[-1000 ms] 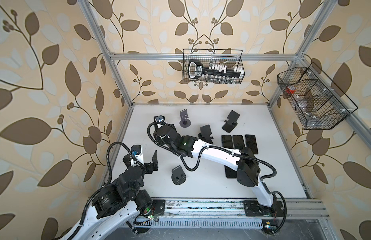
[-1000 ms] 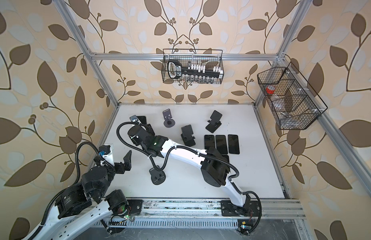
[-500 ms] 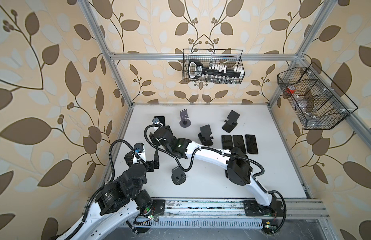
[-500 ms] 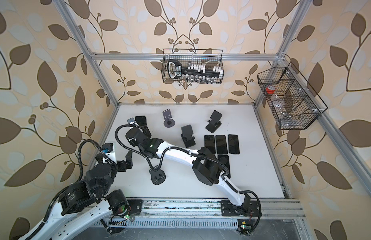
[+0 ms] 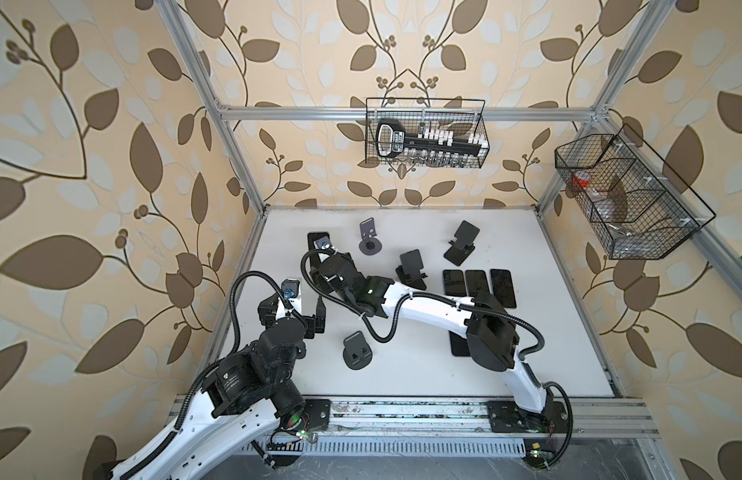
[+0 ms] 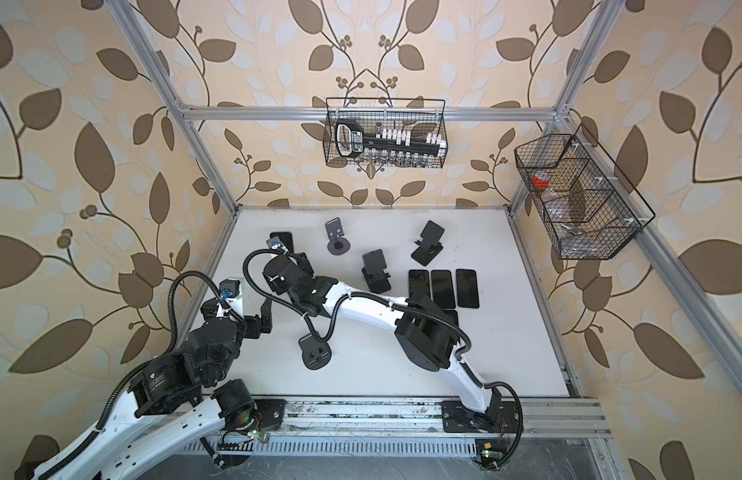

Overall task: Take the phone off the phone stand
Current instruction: 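Bring the left gripper around the green-edged phone while right arm draws back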

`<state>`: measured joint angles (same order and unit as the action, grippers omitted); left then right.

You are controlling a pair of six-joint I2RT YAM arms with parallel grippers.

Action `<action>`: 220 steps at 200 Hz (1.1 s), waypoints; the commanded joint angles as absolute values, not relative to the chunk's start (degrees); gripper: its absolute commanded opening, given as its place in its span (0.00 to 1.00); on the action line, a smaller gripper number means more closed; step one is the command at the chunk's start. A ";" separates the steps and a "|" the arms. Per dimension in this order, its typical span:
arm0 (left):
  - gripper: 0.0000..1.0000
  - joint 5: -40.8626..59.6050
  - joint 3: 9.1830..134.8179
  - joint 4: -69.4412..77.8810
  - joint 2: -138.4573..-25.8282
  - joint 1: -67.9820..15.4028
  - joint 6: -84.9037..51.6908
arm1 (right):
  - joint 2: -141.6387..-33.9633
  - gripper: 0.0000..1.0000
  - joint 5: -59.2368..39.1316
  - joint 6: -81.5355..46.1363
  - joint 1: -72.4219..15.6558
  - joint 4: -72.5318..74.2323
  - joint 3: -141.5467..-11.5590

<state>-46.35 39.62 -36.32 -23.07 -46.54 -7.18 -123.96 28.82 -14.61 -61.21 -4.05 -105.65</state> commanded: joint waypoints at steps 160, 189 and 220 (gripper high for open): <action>0.99 -4.73 50.16 -13.91 -51.98 -10.02 -8.17 | -93.41 0.75 26.25 -14.07 -53.10 -1.91 -78.84; 0.99 -1.37 49.85 -10.32 -55.40 -7.65 -7.59 | -89.52 0.76 24.04 -13.05 -52.41 -0.53 -74.66; 0.99 2.39 48.88 -7.14 -58.09 -4.60 -6.22 | -86.05 0.76 18.01 -10.33 -50.81 0.97 -71.53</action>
<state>-2.83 47.83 -13.02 -56.97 -6.79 -7.33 -88.79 22.81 -13.10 -51.96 -0.89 -73.71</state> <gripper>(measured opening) 0.987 0.758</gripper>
